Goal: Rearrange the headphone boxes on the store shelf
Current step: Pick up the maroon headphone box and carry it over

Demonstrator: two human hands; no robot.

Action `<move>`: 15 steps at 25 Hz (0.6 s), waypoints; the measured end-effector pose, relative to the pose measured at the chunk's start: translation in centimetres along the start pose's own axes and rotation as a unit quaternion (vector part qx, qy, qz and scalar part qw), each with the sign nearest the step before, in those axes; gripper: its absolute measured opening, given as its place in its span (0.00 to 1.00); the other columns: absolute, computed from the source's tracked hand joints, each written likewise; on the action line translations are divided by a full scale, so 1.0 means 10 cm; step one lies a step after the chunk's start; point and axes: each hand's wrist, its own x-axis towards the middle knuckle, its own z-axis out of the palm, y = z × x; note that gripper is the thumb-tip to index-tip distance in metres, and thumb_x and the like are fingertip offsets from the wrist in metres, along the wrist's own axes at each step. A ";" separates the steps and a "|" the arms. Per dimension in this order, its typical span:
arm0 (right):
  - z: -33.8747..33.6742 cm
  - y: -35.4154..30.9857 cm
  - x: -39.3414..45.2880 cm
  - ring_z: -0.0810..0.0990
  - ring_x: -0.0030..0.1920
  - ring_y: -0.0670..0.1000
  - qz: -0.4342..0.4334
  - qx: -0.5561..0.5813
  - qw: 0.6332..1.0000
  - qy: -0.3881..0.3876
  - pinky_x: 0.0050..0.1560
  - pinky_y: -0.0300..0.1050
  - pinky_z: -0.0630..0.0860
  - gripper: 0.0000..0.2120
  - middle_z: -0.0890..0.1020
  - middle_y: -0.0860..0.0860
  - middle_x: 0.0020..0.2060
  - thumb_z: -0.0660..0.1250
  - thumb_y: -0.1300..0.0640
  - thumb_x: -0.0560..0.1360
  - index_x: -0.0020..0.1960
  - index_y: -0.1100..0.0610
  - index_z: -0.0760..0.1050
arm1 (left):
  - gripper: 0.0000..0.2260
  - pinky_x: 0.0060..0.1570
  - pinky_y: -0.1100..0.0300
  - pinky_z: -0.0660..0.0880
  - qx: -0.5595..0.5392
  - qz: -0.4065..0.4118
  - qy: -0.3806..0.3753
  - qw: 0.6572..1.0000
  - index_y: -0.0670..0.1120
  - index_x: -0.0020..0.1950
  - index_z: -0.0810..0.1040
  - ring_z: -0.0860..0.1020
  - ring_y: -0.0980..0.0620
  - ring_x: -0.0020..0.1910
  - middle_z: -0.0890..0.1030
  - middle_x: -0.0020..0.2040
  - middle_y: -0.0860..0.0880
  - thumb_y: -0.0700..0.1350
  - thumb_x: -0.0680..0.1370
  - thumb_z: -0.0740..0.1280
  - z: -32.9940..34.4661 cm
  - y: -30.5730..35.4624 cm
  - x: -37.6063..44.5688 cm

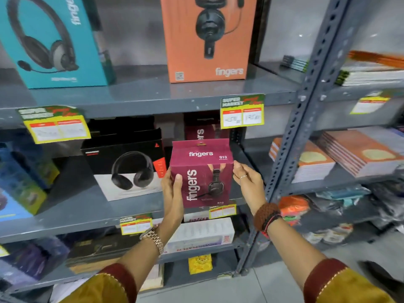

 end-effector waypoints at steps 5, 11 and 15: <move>-0.14 0.06 0.41 0.76 0.58 0.47 0.024 0.058 0.998 0.028 0.67 0.46 0.70 0.14 0.78 0.48 0.54 0.56 0.52 0.80 0.60 0.55 0.74 | 0.27 0.68 0.51 0.68 0.025 -0.016 -0.020 0.999 0.50 0.75 0.56 0.66 0.52 0.70 0.61 0.72 0.50 0.58 0.78 0.55 0.33 -0.21 0.33; -0.13 0.17 0.76 0.71 0.66 0.47 0.038 0.089 0.995 0.025 0.71 0.44 0.65 0.23 0.72 0.53 0.68 0.49 0.47 0.81 0.69 0.59 0.67 | 0.36 0.72 0.46 0.63 0.058 -0.007 -0.049 0.997 0.57 0.73 0.55 0.63 0.54 0.72 0.61 0.73 0.50 0.72 0.70 0.57 0.39 -0.29 0.56; -0.10 0.17 0.83 0.71 0.66 0.49 0.038 0.117 0.992 0.026 0.72 0.46 0.64 0.26 0.72 0.54 0.67 0.48 0.43 0.80 0.68 0.58 0.68 | 0.37 0.72 0.52 0.62 0.057 -0.016 -0.054 0.997 0.54 0.74 0.53 0.63 0.56 0.71 0.59 0.73 0.51 0.69 0.70 0.55 0.42 -0.25 0.63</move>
